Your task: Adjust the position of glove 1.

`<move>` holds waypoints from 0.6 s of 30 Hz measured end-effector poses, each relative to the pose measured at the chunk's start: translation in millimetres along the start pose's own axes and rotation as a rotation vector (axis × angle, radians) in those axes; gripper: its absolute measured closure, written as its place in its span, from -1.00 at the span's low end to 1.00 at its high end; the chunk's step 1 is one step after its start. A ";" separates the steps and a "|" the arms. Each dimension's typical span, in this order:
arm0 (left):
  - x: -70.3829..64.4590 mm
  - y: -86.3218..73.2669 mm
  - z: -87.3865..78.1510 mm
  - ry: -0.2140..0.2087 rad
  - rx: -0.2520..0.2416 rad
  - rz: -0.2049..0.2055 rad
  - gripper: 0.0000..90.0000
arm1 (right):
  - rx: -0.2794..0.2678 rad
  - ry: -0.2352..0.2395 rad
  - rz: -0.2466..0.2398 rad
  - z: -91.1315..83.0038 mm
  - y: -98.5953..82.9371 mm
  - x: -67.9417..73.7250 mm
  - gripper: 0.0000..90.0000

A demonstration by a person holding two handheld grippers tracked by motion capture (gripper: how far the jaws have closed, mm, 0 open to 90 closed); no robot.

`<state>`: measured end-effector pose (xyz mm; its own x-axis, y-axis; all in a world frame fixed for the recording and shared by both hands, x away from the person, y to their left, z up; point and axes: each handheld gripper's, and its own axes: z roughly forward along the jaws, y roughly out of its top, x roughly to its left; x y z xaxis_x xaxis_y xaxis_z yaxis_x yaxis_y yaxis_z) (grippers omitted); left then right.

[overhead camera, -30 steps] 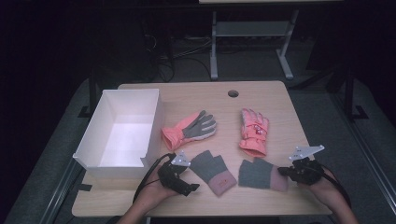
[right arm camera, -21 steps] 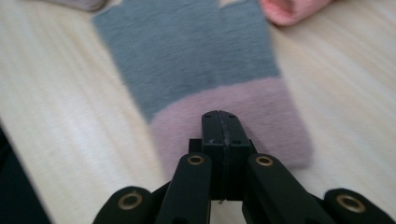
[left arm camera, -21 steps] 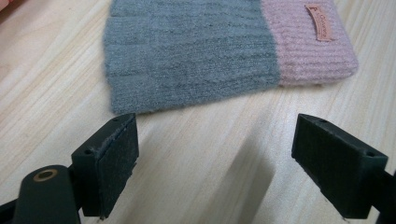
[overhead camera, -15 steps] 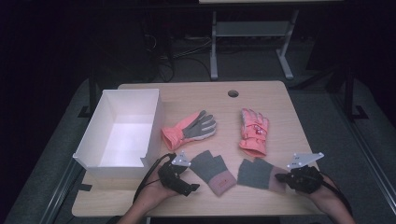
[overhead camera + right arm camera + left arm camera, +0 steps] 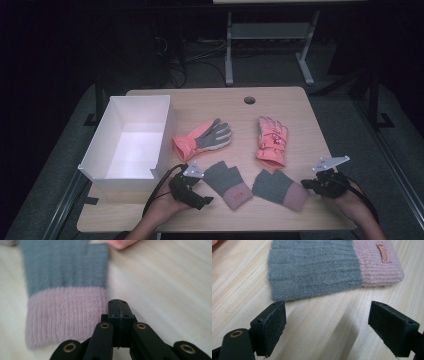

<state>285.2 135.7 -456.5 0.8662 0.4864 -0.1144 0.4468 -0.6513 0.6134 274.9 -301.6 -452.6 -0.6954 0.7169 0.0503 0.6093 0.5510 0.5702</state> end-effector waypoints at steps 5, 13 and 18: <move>-1.8 0.0 0.8 0.002 -0.015 -0.013 -0.68 | 0.013 0.036 -0.027 -4.9 -6.2 18.2 1.00; -1.5 0.1 0.9 0.002 -0.014 -0.011 -0.68 | -0.079 0.035 0.006 -17.3 8.4 36.8 0.81; -1.4 0.6 -0.1 0.005 -0.010 -0.002 -0.68 | -0.070 0.070 0.000 0.8 22.8 53.3 0.56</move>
<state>284.2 134.7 -455.9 0.8641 0.4907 -0.1121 0.4464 -0.6444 0.6209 252.0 -250.5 -437.6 -0.7222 0.6835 0.1061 0.5827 0.5185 0.6259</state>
